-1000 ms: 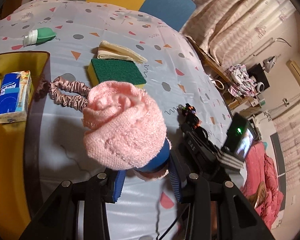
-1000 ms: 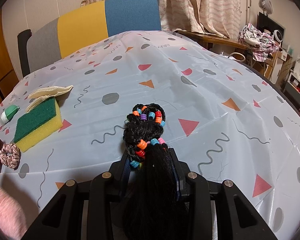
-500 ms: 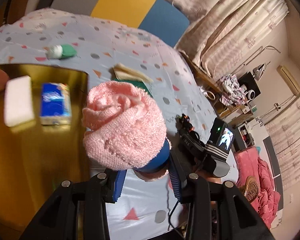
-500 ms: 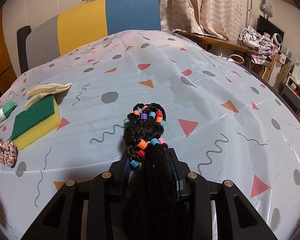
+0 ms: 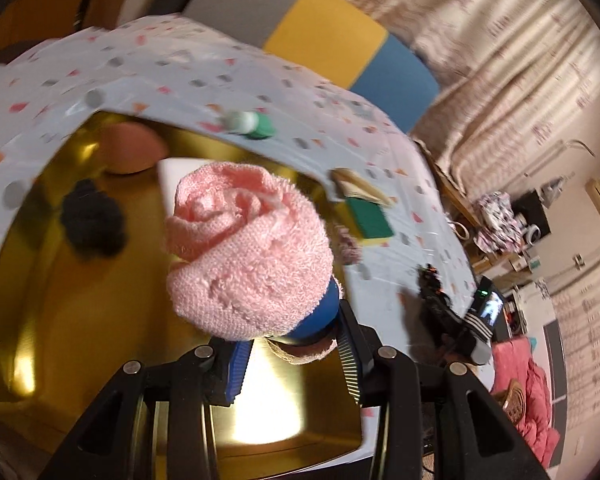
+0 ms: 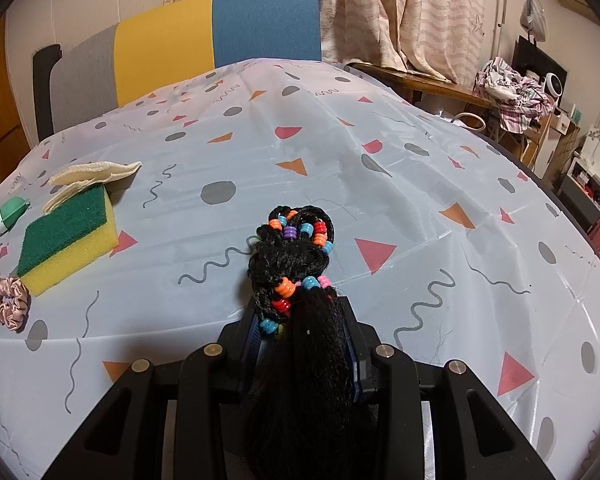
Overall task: Organize soft objects
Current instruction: 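Carry the pink towel roll into the gold tray and open the left tool, then carry the black hair piece into the gold tray and open the right tool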
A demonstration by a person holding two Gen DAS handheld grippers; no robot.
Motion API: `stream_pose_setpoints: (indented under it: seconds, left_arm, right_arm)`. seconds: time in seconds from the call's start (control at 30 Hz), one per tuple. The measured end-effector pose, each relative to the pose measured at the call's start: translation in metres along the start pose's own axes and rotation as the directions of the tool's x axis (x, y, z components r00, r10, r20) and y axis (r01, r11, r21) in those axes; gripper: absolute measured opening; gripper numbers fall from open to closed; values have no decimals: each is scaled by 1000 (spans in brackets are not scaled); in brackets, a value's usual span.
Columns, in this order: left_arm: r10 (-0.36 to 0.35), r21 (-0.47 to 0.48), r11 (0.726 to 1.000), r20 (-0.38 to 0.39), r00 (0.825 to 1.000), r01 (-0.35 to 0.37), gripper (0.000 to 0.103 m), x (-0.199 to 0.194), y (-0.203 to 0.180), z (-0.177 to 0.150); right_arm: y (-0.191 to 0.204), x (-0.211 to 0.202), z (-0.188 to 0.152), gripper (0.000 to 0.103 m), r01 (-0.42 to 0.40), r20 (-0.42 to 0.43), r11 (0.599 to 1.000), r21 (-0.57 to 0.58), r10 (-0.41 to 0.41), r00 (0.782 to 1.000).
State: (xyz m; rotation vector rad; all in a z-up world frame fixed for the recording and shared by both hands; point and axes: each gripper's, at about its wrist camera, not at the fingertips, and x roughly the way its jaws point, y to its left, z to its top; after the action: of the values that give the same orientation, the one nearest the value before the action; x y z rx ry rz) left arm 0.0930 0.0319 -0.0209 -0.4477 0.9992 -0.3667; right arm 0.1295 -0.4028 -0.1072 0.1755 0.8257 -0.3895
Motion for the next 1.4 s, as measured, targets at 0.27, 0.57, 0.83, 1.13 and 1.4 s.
stream_pose_setpoints:
  seconds: [0.27, 0.57, 0.83, 1.13, 1.4]
  left_arm:
    - [34, -111, 993, -49, 998, -39, 39, -1, 54, -5]
    - [144, -193, 969, -77, 987, -156, 49, 2, 88, -1]
    - [191, -104, 976, 4, 982, -190, 52, -12, 77, 4]
    - [201, -14, 980, 52, 978, -201, 52, -11, 50, -8]
    - [178, 88, 979, 43, 983, -182, 52, -3, 23, -22]
  right_arm:
    - [2, 0, 0, 35, 14, -2, 1000, -9, -14, 1000]
    - [5, -1, 0, 35, 34, -3, 999, -23, -34, 999]
    - [5, 0, 0, 35, 34, -3, 999, -23, -34, 999]
    - [3, -4, -1, 36, 54, 5, 998, -15, -54, 999]
    - [-6, -28, -10, 34, 1, 20, 999, 39, -2, 1000]
